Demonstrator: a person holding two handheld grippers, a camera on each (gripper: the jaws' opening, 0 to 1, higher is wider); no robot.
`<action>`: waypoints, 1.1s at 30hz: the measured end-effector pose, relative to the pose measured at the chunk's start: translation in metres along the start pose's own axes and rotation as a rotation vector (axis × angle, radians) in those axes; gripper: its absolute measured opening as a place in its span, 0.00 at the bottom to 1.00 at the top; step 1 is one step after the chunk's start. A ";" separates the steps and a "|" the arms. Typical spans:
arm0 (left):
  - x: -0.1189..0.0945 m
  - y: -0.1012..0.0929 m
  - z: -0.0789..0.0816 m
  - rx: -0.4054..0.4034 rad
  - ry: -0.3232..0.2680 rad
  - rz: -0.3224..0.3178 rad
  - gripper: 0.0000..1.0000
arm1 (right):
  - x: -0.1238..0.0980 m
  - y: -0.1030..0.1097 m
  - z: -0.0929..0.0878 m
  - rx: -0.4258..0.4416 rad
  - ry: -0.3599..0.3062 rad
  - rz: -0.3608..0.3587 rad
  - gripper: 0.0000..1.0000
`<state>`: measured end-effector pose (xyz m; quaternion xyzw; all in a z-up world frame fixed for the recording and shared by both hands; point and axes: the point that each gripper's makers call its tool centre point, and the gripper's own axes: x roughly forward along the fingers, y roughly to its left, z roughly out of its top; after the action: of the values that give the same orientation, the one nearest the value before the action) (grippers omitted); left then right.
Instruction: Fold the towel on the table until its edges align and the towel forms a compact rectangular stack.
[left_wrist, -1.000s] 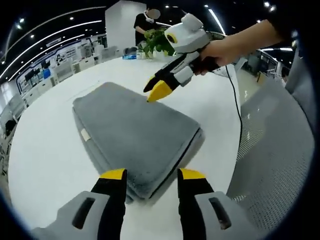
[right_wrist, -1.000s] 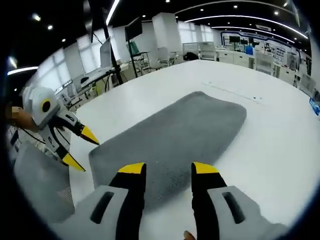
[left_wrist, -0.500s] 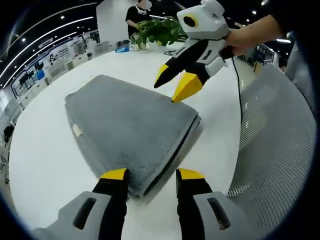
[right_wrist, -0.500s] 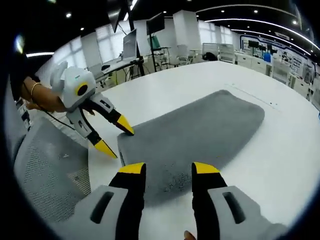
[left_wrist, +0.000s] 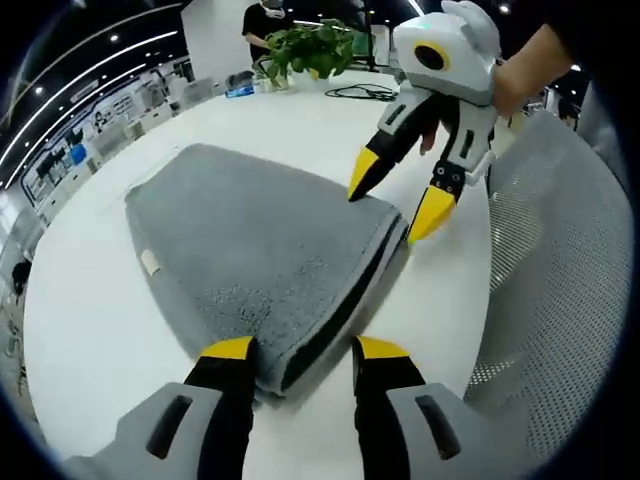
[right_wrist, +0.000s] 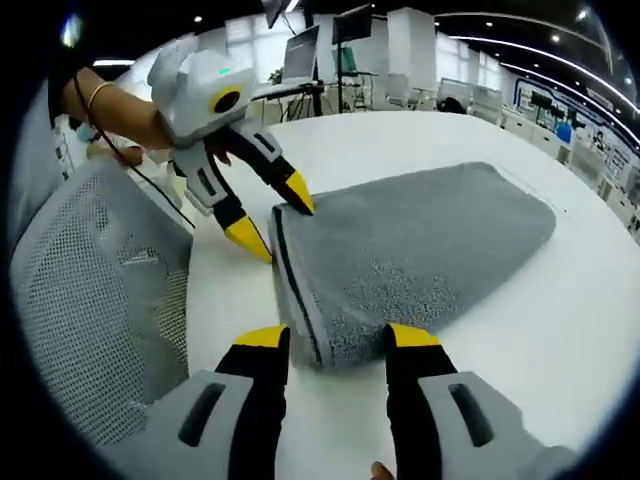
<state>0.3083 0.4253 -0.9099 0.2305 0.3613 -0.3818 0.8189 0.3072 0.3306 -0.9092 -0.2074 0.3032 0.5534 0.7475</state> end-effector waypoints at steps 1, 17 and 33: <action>0.000 0.000 0.000 0.001 -0.001 0.001 0.38 | 0.002 -0.001 -0.001 -0.009 0.003 -0.005 0.41; 0.008 0.009 0.004 -0.013 -0.024 0.029 0.29 | 0.007 -0.009 0.000 -0.087 -0.026 -0.061 0.35; 0.016 0.008 0.009 0.141 0.005 0.080 0.10 | 0.007 -0.025 -0.002 -0.093 -0.008 -0.128 0.12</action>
<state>0.3259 0.4167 -0.9157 0.3030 0.3261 -0.3725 0.8143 0.3323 0.3266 -0.9165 -0.2586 0.2603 0.5189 0.7721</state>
